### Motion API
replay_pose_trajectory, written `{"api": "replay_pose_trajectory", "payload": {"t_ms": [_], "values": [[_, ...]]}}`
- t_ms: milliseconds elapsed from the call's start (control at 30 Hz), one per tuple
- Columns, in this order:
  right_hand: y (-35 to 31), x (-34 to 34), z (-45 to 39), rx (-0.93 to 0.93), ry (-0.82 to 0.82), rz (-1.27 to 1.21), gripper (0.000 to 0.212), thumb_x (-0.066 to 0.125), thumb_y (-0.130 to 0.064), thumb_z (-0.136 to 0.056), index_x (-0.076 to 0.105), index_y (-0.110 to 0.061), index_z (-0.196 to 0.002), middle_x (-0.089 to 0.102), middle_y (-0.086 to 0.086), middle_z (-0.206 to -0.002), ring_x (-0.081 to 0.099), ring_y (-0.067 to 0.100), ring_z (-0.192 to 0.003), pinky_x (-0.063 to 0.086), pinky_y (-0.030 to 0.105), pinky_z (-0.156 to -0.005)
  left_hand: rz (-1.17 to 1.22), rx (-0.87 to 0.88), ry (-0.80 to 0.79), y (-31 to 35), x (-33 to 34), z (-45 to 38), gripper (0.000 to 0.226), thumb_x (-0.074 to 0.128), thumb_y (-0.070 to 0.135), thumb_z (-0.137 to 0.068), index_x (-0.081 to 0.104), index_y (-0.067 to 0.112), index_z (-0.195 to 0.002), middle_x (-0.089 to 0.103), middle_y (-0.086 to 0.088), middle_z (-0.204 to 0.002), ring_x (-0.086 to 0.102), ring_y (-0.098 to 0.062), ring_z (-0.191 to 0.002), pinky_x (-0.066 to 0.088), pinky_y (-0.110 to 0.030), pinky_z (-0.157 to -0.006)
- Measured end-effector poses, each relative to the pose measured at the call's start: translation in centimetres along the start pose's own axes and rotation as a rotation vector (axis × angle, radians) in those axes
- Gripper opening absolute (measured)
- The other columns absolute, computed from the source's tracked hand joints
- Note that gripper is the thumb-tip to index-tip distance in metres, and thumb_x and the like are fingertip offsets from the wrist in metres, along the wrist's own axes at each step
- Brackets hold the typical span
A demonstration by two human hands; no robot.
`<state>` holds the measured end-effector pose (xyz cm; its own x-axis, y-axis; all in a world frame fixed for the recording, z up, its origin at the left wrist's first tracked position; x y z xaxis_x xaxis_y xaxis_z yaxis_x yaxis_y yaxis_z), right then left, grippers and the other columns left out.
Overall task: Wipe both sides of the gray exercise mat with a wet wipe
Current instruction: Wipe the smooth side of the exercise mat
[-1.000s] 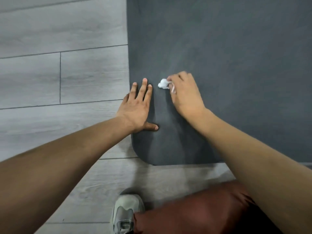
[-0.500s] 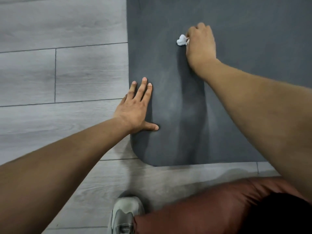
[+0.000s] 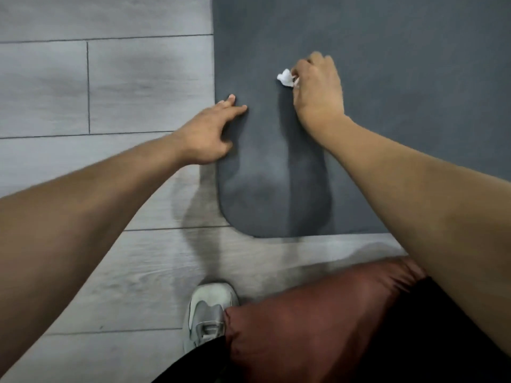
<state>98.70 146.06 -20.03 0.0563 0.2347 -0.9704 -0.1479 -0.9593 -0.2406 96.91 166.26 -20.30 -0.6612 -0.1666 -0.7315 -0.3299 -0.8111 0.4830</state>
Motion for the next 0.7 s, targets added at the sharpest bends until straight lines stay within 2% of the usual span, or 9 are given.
{"api": "replay_pose_trajectory", "payload": {"t_ms": [67,133,200,267,367,467,600,633,700], "values": [[-3.4,0.6,3.0,-0.034,0.001,-0.059,0.027,0.046,0.001,-0.087,0.067,-0.005,-0.104,0.059,0.016,-0.105,0.052,0.035,-0.094,0.034,0.031,-0.081,0.008,-0.02,0.029,-0.7,-1.2,-0.2,0.072,0.055,-0.003,-0.092,0.034,0.016,-0.158,0.029,-0.005,-0.166,0.028,-0.02,-0.152,0.013,-0.012,-0.115],[-8.1,1.7,8.2,-0.191,0.011,-0.178,0.019,0.056,0.002,-0.077,0.069,-0.005,-0.09,0.06,0.016,-0.089,0.054,0.036,-0.078,0.032,0.031,-0.072,0.046,-0.031,0.076,-1.0,-1.6,-0.3,0.062,0.052,-0.003,-0.092,0.042,0.016,-0.15,0.045,-0.006,-0.157,0.042,-0.022,-0.145,0.026,-0.023,-0.12],[-12.1,3.1,13.8,-0.352,-0.059,-0.258,0.018,0.061,0.002,-0.073,0.069,-0.006,-0.087,0.059,0.012,-0.083,0.052,0.032,-0.072,0.037,0.033,-0.07,0.09,-0.016,0.091,-0.8,-1.0,0.0,0.053,0.05,-0.004,-0.092,0.046,0.015,-0.141,0.047,-0.007,-0.154,0.045,-0.023,-0.143,0.031,-0.028,-0.119],[-13.9,4.0,16.8,-0.428,-0.126,-0.267,0.019,0.059,0.003,-0.075,0.068,-0.007,-0.088,0.057,0.011,-0.084,0.05,0.031,-0.073,0.045,0.038,-0.068,0.085,-0.006,0.083,-0.7,0.0,0.2,0.053,0.057,-0.001,-0.094,0.043,0.01,-0.143,0.04,-0.008,-0.158,0.04,-0.022,-0.145,0.025,-0.019,-0.115],[-13.9,3.4,18.8,-0.516,-0.187,-0.242,0.01,0.061,-0.003,-0.078,0.067,-0.007,-0.085,0.057,0.01,-0.084,0.05,0.03,-0.073,0.046,0.041,-0.066,0.031,0.034,0.042,-0.4,1.0,0.4,0.09,0.08,0.023,-0.086,0.027,0.001,-0.155,0.034,-0.016,-0.159,0.031,-0.027,-0.148,0.02,-0.022,-0.117],[-10.9,1.4,21.6,-0.6,-0.252,-0.159,0.011,0.051,-0.007,-0.084,0.062,-0.008,-0.085,0.056,0.01,-0.086,0.05,0.029,-0.076,0.044,0.04,-0.065,-0.089,0.043,-0.021,-0.2,2.0,0.8,0.116,0.091,0.041,-0.069,0.024,0.006,-0.157,0.004,-0.02,-0.169,0.006,-0.034,-0.157,0.01,-0.034,-0.126],[-4.4,-0.5,21.3,-0.469,-0.237,0.048,0.015,0.064,0.002,-0.075,0.057,-0.011,-0.078,0.054,0.01,-0.078,0.048,0.031,-0.068,0.044,0.04,-0.061,-0.204,-0.005,0.012,-1.6,2.6,2.2,0.122,0.085,0.059,-0.07,0.014,0.024,-0.163,-0.01,-0.018,-0.169,0.001,-0.038,-0.156,0.009,-0.044,-0.128],[-3.3,-0.4,20.9,-0.383,-0.247,0.096,0.019,0.067,0.005,-0.07,0.056,-0.01,-0.077,0.053,0.011,-0.077,0.048,0.031,-0.067,0.043,0.039,-0.061,-0.226,-0.01,0.056,-1.5,2.4,2.5,0.116,0.084,0.059,-0.071,0.019,0.025,-0.161,-0.003,-0.018,-0.169,0.008,-0.039,-0.155,0.014,-0.047,-0.127],[-2.4,0.0,20.8,-0.187,-0.262,0.121,0.026,0.069,0.008,-0.063,0.056,-0.009,-0.078,0.053,0.014,-0.079,0.048,0.032,-0.069,0.041,0.037,-0.063,-0.339,0.044,0.188,-0.3,2.3,3.6,0.092,0.084,0.052,-0.074,0.04,0.017,-0.147,0.028,-0.019,-0.158,0.037,-0.042,-0.138,0.034,-0.051,-0.115]]}}
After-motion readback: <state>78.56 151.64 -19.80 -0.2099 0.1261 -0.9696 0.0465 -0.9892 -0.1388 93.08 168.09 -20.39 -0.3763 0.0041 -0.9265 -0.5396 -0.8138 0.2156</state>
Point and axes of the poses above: each hand's wrist, its own z-axis away from the middle knuckle, its own x-axis out of the palm, y = z × x, the point moved 8 cm from there along -z, towards the middle knuckle
